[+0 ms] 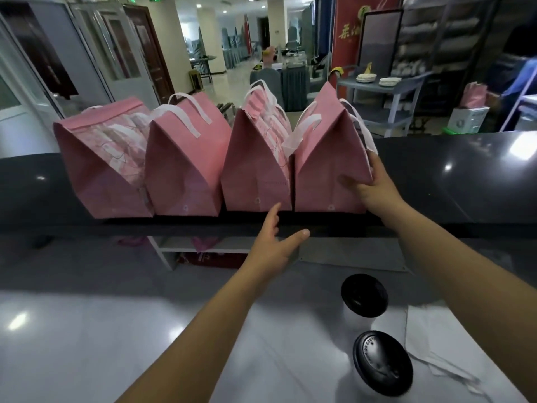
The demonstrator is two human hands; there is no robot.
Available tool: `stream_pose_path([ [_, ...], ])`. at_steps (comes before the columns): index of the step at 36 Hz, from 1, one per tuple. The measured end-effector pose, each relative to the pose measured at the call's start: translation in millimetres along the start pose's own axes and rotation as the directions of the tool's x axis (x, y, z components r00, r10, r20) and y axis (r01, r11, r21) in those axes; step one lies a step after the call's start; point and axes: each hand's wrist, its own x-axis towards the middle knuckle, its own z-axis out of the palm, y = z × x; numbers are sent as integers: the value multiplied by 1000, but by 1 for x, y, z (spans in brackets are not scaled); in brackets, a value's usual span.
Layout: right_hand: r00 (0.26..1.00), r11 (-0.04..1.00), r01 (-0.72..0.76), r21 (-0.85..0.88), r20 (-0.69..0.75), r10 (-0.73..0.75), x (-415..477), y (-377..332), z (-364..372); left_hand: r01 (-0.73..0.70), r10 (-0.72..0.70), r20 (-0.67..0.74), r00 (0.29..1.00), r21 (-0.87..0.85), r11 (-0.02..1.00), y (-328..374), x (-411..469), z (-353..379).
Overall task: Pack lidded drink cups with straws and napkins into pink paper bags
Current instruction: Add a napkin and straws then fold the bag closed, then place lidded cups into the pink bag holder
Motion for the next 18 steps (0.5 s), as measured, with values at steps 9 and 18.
stream_pose_path([
  [9, 997, 992, -56, -117, -64, 49, -119, -14, 19, 44, -44, -7, 999, 178, 983, -11, -56, -46],
  [18, 912, 893, 239, -381, 404, -72, -236, -73, 112, 64, 37, -147, 988, 625, 778, -31, -166, -117],
])
